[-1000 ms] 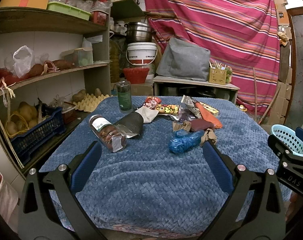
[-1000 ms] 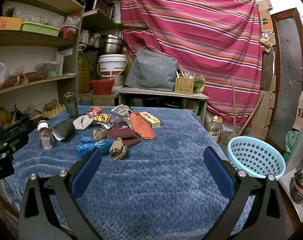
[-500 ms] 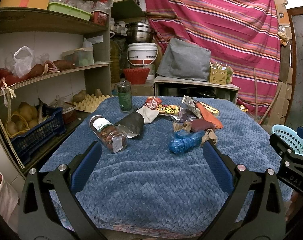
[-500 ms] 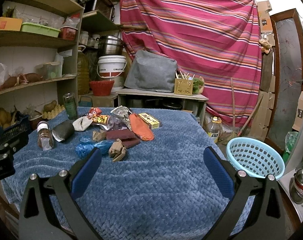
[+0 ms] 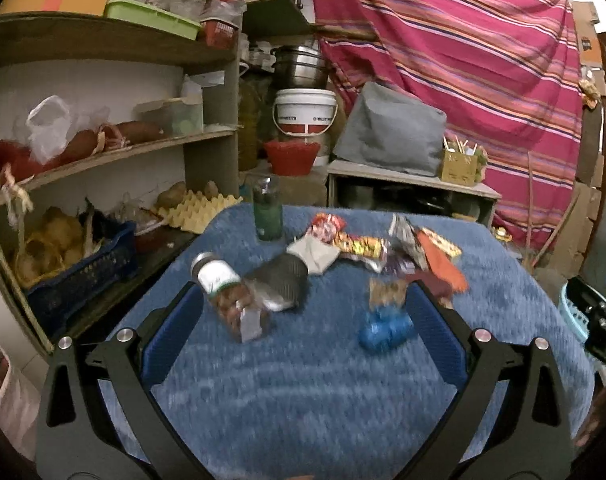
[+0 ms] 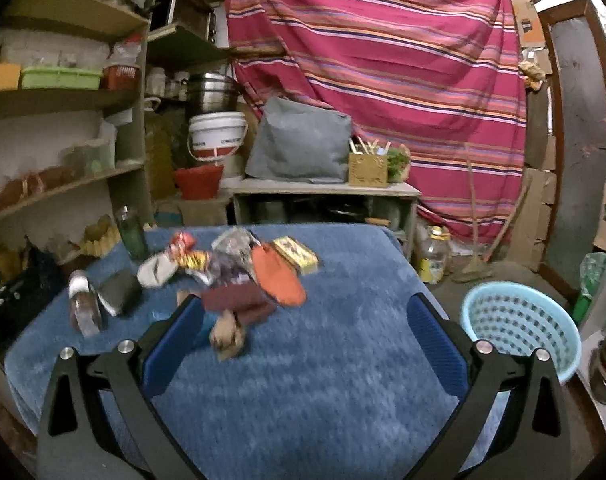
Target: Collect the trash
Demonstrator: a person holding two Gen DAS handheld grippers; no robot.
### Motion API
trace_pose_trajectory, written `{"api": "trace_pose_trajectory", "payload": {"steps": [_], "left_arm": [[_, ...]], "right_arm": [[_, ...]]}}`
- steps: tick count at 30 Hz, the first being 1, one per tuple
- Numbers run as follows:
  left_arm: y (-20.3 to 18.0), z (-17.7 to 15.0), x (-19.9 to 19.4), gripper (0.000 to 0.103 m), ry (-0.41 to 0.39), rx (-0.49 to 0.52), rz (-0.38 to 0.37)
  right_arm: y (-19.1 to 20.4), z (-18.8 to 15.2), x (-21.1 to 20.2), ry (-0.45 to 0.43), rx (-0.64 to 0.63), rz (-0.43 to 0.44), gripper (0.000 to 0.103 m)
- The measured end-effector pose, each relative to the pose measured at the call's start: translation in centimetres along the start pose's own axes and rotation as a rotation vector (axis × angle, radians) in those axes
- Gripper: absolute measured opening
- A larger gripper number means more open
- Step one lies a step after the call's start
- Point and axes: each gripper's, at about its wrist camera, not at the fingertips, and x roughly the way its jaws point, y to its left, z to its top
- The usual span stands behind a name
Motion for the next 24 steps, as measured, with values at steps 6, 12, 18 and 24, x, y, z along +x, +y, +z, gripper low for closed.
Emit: {"api": "trace_pose_trajectory", "payload": {"steps": [6, 12, 18, 24], "left_arm": [[-1.0, 4.7, 4.7, 0.098, -0.013, 0.027, 0.036], [-3.1, 7.0, 11.6, 0.098, 0.073, 0.01, -0.024], [-5.9, 4.2, 19.5, 0.098, 0.255, 0.063, -0.029], [-6.1, 1.5, 23.9, 0.098, 0.359, 0.073, 0.01]], "right_arm": [[-0.4, 5.0, 6.5, 0.014, 0.006, 0.007, 0.099], [-1.0, 5.8, 14.3, 0.102, 0.051, 0.018, 0.099], [-2.4, 2.5, 20.8, 0.238, 0.02, -0.05, 0.099], [-3.7, 0.9, 23.1, 0.302, 0.082, -0.059, 0.099]]}}
